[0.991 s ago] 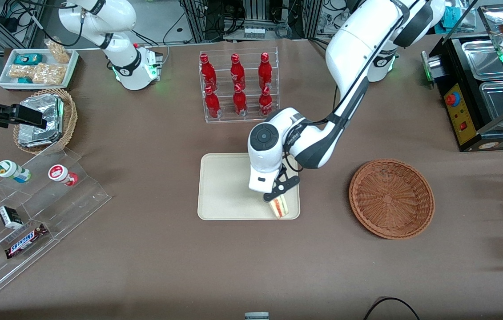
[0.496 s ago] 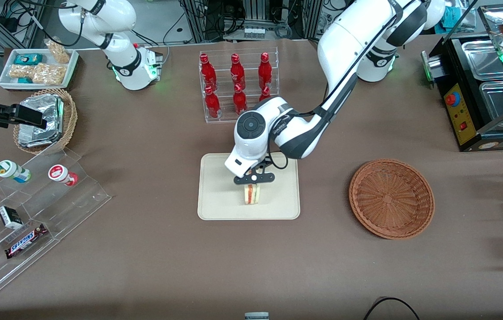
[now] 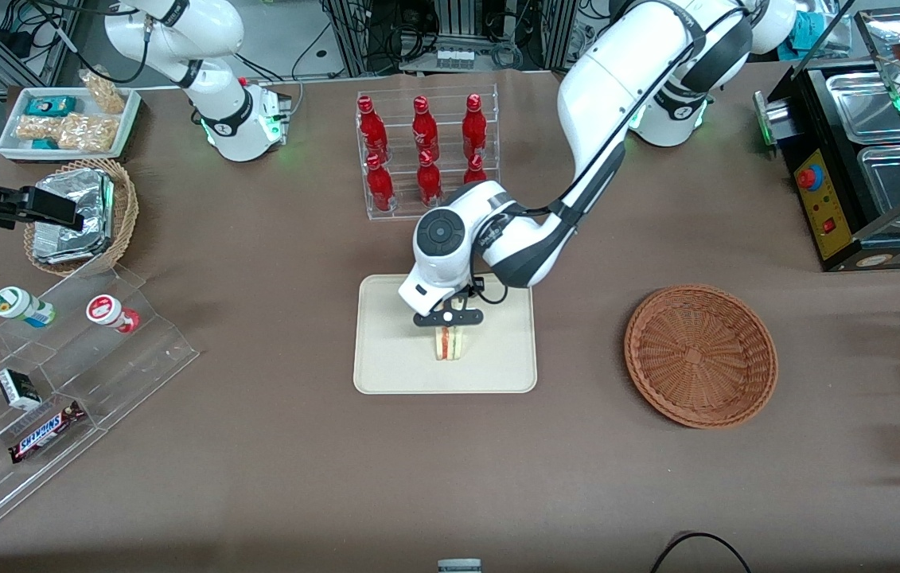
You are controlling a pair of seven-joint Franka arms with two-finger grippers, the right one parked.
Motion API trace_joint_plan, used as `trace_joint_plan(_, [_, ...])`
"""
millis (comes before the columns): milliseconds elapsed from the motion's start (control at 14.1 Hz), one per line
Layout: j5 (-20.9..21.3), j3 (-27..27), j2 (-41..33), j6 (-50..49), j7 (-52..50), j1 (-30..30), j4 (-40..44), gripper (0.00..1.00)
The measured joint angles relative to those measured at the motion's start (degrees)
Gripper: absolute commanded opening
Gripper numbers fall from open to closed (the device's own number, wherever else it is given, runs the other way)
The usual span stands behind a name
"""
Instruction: Place sandwich from basket to tray
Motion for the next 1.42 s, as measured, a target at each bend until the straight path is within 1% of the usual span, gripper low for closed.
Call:
trace_joint_plan(283, [-0.06, 0.58, -1.32, -1.24, -0.61, 0.43, 2.05, 1.0])
trace_joint_plan(425, [-0.28, 0.86, -4.53, -5.92, -0.78, 3.48, 3.16, 1.0])
trace_joint_plan(708, [-4.59, 1.04, -14.35, -17.79, 2.17, 13.65, 3.1, 1.0])
trace_joint_plan(850, [-5.88, 1.18, -18.74, -22.83, 7.33, 19.69, 1.55, 1.0])
trace_joint_plan(991, [-7.42, 1.31, -22.61, -27.81, 15.33, 27.26, -0.47, 1.0])
trace_joint_plan(1204, [-8.04, 1.45, -26.85, -34.22, 28.99, 38.39, -1.58, 1.0])
trace_joint_plan(1345, [-7.69, 1.5, -29.46, -37.97, 34.06, 43.46, -1.64, 1.0])
trace_joint_plan(1416, [-6.57, 1.5, -30.93, -40.32, 35.07, 44.83, -1.55, 1.0])
